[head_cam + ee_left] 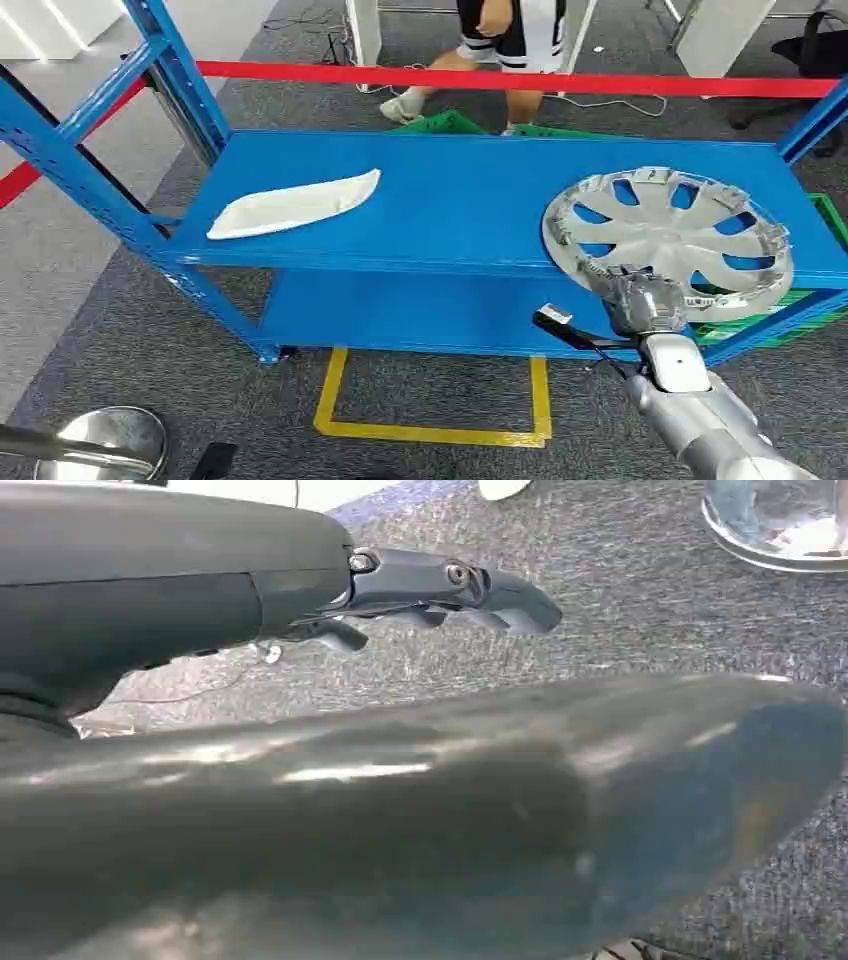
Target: Take the parts from the cabinet and place them on the table.
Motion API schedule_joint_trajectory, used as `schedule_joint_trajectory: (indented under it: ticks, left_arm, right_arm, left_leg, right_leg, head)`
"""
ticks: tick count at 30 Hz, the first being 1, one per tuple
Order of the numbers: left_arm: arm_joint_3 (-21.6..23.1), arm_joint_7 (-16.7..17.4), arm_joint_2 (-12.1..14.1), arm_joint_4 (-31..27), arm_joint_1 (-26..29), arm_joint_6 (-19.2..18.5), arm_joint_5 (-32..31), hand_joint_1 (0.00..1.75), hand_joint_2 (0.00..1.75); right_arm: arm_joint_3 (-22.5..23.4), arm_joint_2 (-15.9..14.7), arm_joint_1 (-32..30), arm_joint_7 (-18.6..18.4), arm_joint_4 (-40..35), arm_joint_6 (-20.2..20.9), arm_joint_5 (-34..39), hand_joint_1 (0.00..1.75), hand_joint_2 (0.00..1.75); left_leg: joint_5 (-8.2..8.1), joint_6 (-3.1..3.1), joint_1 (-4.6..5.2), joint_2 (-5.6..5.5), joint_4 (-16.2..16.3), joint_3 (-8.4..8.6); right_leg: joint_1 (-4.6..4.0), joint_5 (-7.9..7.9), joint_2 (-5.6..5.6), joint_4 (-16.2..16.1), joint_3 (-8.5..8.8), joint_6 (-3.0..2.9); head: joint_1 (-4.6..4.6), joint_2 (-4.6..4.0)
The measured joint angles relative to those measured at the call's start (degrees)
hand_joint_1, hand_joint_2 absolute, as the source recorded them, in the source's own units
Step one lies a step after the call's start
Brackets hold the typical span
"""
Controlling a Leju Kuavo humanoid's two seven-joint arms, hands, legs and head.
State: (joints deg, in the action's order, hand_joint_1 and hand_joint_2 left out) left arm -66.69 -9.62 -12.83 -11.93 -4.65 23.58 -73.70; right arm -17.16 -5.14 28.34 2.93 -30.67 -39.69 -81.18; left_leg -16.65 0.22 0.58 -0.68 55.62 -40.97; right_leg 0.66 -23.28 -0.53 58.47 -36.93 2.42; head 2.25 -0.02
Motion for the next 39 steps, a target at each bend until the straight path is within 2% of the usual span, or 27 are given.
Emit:
schedule_joint_trajectory:
  ticks: [7, 32, 39]
  left_arm:
    - [0.0, -0.2, 0.0, 0.0, 0.0, 0.0, 0.2, 0.0, 0.0]
    - [0.0, -0.2, 0.0, 0.0, -0.1, 0.1, 0.2, 0.0, 0.0]
    - [-0.1, -0.2, 0.0, 0.0, -0.1, 0.2, 0.7, 0.0, 0.0]
  right_arm:
    - [1.0, 0.0, -1.2, 1.8, -2.7, 0.0, -0.8, 1.75, 1.75]
    - [2.6, 0.0, -4.4, 2.1, -14.2, 0.0, -3.4, 1.75, 1.75]
    - [3.4, 0.0, -4.4, 4.0, -16.9, 0.0, -2.8, 1.75, 1.75]
  left_leg:
    - [-0.02, -0.01, 0.0, 0.0, 0.0, -0.1]
    - [-0.01, -0.01, 0.0, 0.0, 0.0, -0.26]
    - [-0.01, -0.01, 0.0, 0.0, 0.0, -0.28]
  right_leg:
    - [0.0, -0.03, 0.0, 0.0, -0.09, -0.02]
    - [0.0, -0.02, 0.01, 0.0, -0.25, -0.02]
    - [0.0, -0.02, 0.01, 0.0, -0.28, -0.01]
  head:
    - [-0.02, 0.0]
    - [-0.02, 0.0]
    - [-0.02, 0.0]
